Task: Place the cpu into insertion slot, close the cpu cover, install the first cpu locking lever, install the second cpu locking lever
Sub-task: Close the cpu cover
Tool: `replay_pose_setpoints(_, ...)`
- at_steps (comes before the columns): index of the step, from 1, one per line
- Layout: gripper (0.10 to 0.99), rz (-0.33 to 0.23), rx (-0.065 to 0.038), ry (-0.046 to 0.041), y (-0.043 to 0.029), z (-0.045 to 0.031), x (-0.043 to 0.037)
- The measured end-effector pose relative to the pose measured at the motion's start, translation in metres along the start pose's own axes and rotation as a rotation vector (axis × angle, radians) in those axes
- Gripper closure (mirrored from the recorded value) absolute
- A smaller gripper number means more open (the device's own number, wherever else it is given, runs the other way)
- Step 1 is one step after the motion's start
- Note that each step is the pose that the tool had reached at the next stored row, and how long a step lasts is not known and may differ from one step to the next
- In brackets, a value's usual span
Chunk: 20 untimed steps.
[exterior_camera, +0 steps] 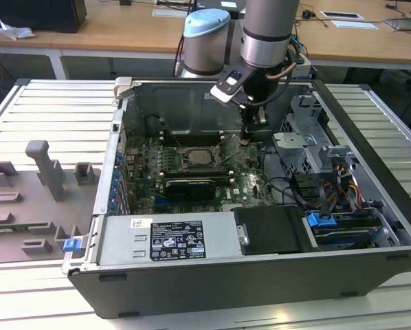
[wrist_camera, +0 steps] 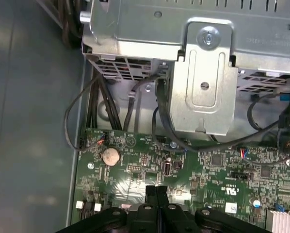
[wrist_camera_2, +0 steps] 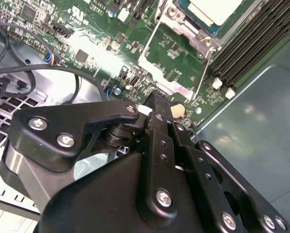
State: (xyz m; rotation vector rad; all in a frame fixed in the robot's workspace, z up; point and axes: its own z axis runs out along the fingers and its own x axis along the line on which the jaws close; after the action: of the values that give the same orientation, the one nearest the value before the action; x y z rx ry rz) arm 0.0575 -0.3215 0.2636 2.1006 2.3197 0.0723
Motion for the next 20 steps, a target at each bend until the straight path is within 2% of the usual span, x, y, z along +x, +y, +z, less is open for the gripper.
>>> replay_pose_setpoints(6, 0.98, 0.0, 0.0, 0.0, 0.004, 0.0024, -0.0004)
replay_pose_setpoints(11, 0.98, 0.0, 0.0, -0.0009, 0.0039, 0.0129, -0.0007)
replay_pose_setpoints(13, 0.98, 0.0, 0.0, -0.0007, -0.0016, 0.0127, -0.0001)
replay_pose_setpoints(15, 0.98, 0.0, 0.0, 0.0004, -0.0166, 0.0122, 0.0013)
replay_pose_setpoints(19, 0.98, 0.0, 0.0, 0.0006, -0.0344, 0.0114, 0.0031)
replay_pose_setpoints(20, 0.98, 0.0, 0.0, 0.0007, -0.0424, 0.0113, 0.0039)
